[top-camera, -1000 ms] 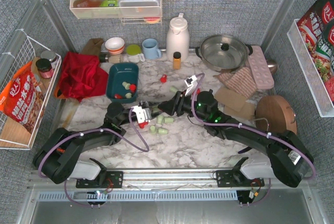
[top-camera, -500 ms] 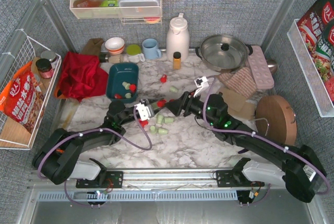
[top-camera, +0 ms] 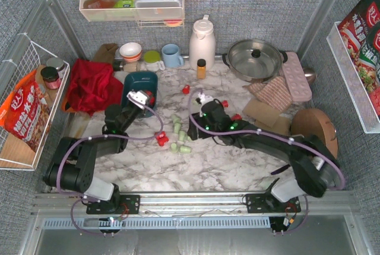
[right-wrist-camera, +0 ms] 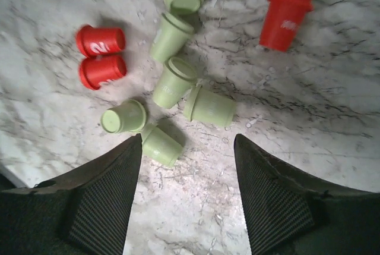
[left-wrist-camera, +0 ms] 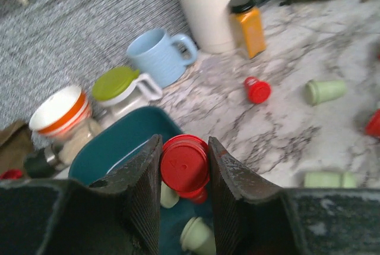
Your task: Mix the coffee capsules in the storage basket
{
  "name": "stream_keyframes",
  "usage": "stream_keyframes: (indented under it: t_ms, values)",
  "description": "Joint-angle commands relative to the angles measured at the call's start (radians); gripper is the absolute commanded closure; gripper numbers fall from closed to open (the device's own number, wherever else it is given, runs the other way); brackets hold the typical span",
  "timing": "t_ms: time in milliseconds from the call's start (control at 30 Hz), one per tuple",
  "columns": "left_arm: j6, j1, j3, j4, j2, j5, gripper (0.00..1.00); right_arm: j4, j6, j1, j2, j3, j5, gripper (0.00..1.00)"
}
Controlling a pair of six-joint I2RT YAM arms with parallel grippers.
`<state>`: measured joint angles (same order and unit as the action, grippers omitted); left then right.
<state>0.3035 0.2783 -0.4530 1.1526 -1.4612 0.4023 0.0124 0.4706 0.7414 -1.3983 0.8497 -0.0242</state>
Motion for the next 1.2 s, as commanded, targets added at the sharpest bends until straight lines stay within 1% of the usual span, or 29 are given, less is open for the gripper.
stream_keyframes:
  t_ms: [0, 100, 167, 233, 333, 400, 433, 467, 500, 667, 900, 1000, 1100, 1167]
  values:
    - [-0.070, -0.073, 0.005, 0.130, -0.066, 0.001, 0.66, -0.068, -0.040, 0.034, -0.159, 0.081, -0.028, 0.31]
    - [-0.088, -0.104, 0.015, 0.187, -0.115, 0.005, 0.63, -0.055, -0.051, 0.060, -0.255, 0.119, -0.058, 0.30]
    - [-0.106, -0.121, 0.011, 0.187, -0.138, 0.001, 0.59, -0.046, -0.053, 0.069, -0.294, 0.131, -0.083, 0.30]
    - [-0.116, -0.134, -0.002, 0.169, -0.156, -0.002, 0.53, -0.058, -0.048, 0.075, -0.318, 0.139, -0.119, 0.30]
    - [-0.127, -0.144, -0.009, 0.164, -0.159, 0.005, 0.41, -0.063, -0.048, 0.079, -0.327, 0.139, -0.170, 0.30]
    - [-0.135, -0.147, -0.014, 0.162, -0.161, 0.003, 0.30, -0.077, -0.051, 0.079, -0.330, 0.139, -0.194, 0.30]
    - [-0.139, -0.150, -0.018, 0.158, -0.162, 0.004, 0.22, -0.085, -0.054, 0.079, -0.332, 0.140, -0.201, 0.30]
    - [-0.147, -0.153, -0.021, 0.156, -0.162, 0.005, 0.08, -0.088, -0.057, 0.079, -0.337, 0.139, -0.205, 0.30]
    - [-0.156, -0.157, -0.024, 0.155, -0.163, 0.006, 0.02, -0.089, -0.060, 0.079, -0.341, 0.153, -0.205, 0.30]
    - [-0.195, -0.172, -0.031, 0.148, -0.160, -0.016, 0.01, -0.104, -0.060, 0.079, -0.368, 0.187, -0.208, 0.30]
    - [-0.260, -0.166, -0.049, 0.149, -0.102, 0.032, 0.01, -0.104, -0.063, 0.078, -0.392, 0.189, -0.252, 0.35]
    - [-0.273, -0.158, -0.049, 0.150, -0.077, 0.035, 0.01, -0.099, -0.075, 0.076, -0.396, 0.190, -0.253, 0.42]
    - [-0.282, -0.142, -0.049, 0.152, -0.067, 0.045, 0.01, -0.098, -0.079, 0.076, -0.396, 0.192, -0.251, 0.56]
    - [-0.279, -0.122, -0.049, 0.153, -0.067, 0.072, 0.01, -0.103, -0.079, 0.076, -0.390, 0.193, -0.246, 0.61]
